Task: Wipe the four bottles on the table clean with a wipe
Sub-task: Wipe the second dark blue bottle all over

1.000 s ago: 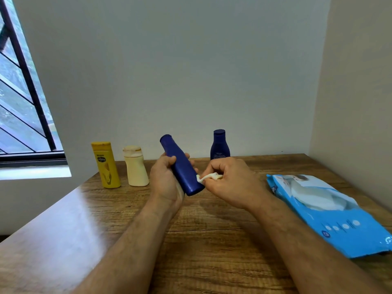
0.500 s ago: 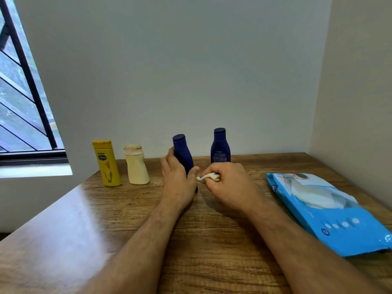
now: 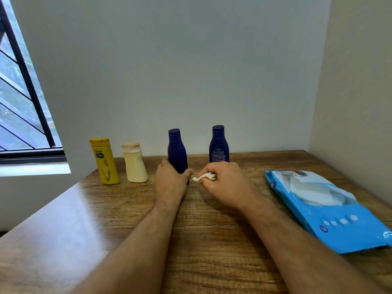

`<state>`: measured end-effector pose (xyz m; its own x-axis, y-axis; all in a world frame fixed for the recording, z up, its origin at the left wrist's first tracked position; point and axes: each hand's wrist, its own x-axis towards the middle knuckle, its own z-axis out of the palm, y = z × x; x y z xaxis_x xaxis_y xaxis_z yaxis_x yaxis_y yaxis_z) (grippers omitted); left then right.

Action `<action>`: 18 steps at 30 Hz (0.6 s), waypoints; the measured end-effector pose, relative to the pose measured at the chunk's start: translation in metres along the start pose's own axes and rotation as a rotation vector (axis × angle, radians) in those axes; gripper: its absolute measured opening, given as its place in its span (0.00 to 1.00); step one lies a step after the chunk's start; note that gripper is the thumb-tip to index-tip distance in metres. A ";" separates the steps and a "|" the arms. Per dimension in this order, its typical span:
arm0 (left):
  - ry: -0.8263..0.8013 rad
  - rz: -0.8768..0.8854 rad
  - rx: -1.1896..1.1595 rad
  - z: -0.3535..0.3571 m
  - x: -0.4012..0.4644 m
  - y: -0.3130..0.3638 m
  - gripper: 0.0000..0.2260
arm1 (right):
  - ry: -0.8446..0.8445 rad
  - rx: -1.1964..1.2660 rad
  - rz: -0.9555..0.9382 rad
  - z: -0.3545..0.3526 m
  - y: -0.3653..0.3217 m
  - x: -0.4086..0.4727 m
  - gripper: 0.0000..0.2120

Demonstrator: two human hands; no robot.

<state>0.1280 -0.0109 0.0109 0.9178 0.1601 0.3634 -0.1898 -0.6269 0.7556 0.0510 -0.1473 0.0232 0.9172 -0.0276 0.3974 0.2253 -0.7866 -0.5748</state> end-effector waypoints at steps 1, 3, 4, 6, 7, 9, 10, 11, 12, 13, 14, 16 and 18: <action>-0.009 -0.012 0.003 0.001 0.000 0.001 0.31 | 0.001 0.000 0.003 0.000 0.000 0.000 0.07; -0.030 -0.040 -0.001 0.002 0.000 0.004 0.31 | 0.004 0.004 0.014 0.001 0.001 0.001 0.07; -0.039 -0.052 -0.003 0.002 0.000 0.004 0.31 | 0.008 0.012 0.020 0.002 0.002 0.001 0.07; -0.051 -0.066 0.007 0.004 0.001 0.005 0.31 | 0.024 0.018 0.024 0.001 0.003 0.001 0.07; -0.055 -0.071 0.020 0.004 0.001 0.005 0.31 | 0.032 0.014 0.022 0.001 0.003 0.001 0.07; -0.062 -0.081 0.054 0.006 0.004 0.005 0.32 | 0.041 0.009 0.017 0.000 0.003 0.001 0.08; -0.066 -0.086 0.070 0.007 0.005 0.005 0.32 | 0.043 0.007 0.016 0.000 0.003 0.001 0.08; -0.070 -0.091 0.080 0.009 0.006 0.005 0.32 | 0.047 0.006 0.014 0.001 0.003 0.002 0.07; -0.075 -0.095 0.086 0.010 0.007 0.005 0.32 | 0.048 0.003 0.013 0.001 0.003 0.002 0.07; -0.079 -0.098 0.094 0.011 0.008 0.005 0.31 | 0.047 -0.002 0.011 0.002 0.003 0.003 0.07; -0.082 -0.098 0.106 0.012 0.008 0.005 0.30 | 0.044 -0.008 0.009 0.002 0.004 0.003 0.07; -0.083 -0.090 0.130 0.013 0.008 0.005 0.29 | 0.039 -0.010 0.007 0.003 0.004 0.004 0.07; -0.081 -0.090 0.141 0.014 0.007 0.005 0.28 | 0.042 -0.007 0.010 0.004 0.004 0.005 0.07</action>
<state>0.1387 -0.0236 0.0099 0.9550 0.1618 0.2486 -0.0603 -0.7147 0.6969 0.0576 -0.1483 0.0200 0.9047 -0.0615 0.4215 0.2139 -0.7902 -0.5743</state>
